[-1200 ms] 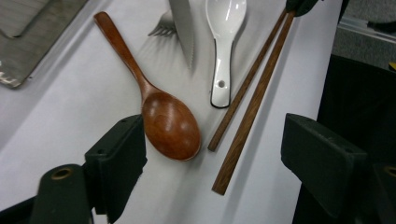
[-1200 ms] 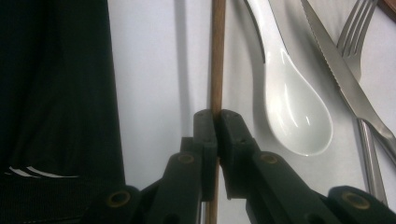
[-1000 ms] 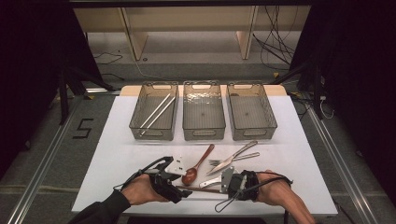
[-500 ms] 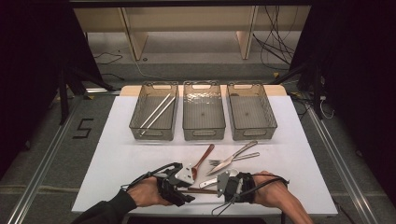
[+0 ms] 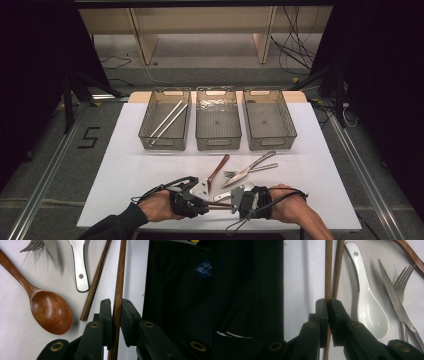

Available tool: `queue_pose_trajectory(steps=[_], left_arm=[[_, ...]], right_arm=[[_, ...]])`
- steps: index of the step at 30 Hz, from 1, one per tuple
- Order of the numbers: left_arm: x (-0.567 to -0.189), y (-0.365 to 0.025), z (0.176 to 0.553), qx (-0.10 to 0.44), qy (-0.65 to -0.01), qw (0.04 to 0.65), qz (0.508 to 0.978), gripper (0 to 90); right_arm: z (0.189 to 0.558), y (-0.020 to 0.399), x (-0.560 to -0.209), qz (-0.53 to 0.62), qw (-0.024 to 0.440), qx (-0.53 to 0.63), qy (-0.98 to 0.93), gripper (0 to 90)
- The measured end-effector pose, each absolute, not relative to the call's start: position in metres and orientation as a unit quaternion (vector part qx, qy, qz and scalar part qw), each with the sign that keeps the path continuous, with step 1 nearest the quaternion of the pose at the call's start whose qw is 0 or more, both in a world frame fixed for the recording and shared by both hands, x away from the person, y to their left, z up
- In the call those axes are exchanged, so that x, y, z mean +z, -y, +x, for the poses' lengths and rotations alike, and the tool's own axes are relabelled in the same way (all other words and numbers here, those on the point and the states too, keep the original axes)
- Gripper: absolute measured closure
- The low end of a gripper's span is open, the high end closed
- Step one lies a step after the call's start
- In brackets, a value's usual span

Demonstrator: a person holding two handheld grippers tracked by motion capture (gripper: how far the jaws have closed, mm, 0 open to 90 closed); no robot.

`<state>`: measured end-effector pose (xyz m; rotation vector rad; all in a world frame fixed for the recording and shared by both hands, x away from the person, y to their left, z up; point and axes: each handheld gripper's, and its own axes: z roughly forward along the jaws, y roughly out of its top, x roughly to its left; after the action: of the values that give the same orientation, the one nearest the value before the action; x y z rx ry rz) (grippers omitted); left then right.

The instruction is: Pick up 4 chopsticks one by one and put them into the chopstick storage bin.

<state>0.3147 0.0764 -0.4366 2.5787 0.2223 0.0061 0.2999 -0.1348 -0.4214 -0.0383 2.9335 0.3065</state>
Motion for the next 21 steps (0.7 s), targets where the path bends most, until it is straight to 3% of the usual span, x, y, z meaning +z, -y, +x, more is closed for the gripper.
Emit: queue_pose_trajectory(steps=[7, 16, 21], left_arm=[[-0.432, -0.079, 0.314, -0.002, -0.074, 0.28, 0.957, 83.5], [-0.426, -0.097, 0.331, 0.017, -0.147, 0.292, 0.945, 83.6], [-0.421, -0.108, 0.34, 0.026, -0.191, 0.302, 0.934, 83.6]], right_arm=[[0.302, 0.139, -0.417, 0.001, 0.105, 0.123, -0.987, 81.6], [0.309, 0.155, -0.406, 0.094, 0.131, 0.18, -0.97, 53.0], [0.311, 0.162, -0.401, 0.137, 0.141, 0.207, -0.958, 45.9]])
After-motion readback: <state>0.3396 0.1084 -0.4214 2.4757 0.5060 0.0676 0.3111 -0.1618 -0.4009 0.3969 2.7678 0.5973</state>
